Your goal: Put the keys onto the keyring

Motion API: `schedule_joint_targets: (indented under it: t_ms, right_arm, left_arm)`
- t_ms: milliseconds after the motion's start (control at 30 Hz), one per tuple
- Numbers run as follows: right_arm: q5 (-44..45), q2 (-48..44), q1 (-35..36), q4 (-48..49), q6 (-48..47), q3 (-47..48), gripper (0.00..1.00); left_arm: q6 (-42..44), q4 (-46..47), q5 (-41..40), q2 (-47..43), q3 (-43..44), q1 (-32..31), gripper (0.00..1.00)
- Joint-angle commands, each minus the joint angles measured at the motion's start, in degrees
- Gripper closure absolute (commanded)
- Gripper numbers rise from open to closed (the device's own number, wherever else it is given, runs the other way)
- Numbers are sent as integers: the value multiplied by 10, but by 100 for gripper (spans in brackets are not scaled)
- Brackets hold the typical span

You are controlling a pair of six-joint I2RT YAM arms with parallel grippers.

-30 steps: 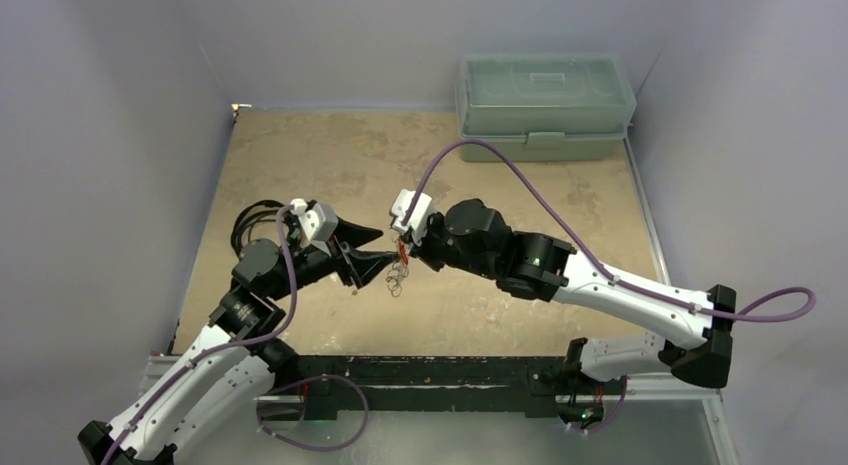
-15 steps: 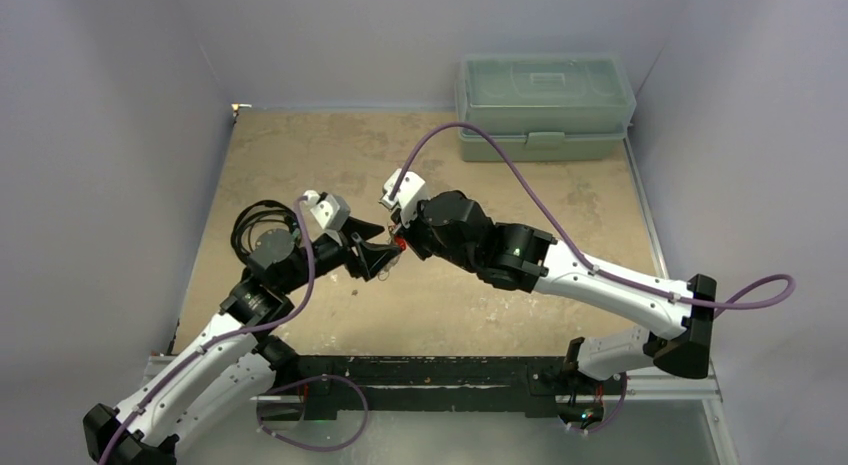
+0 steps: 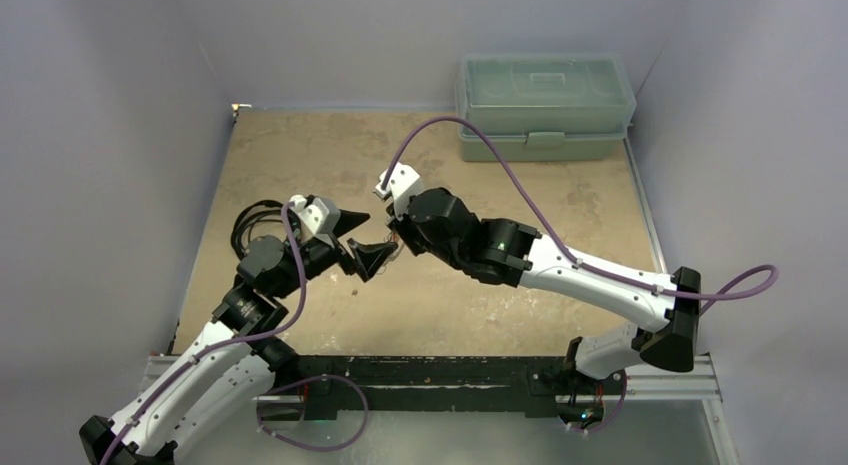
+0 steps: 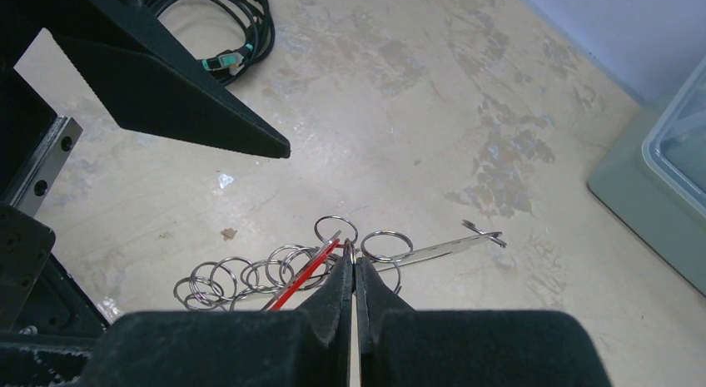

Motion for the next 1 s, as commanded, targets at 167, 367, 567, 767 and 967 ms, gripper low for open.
schedule_joint_targets:
  t_ms: [167,367,567,767,967]
  right_arm:
    - [12,2,1,3,44,48,100]
    - [8,10,2,-1,47,57,100]
    - [3,12,3,2,50,56,100]
    - [-3,11,6,5,50,55,100]
    - [-10,3,6,8,50,48,100]
  left_arm:
    - [24,41,4,3,-5,1,32]
    - [8,57,24,12,-13,0,42]
    - [4,44,16,26,-11,0,30]
    - [7,46,19,31,-11,0,36]
    - [20,33,27,41,-2,0,61]
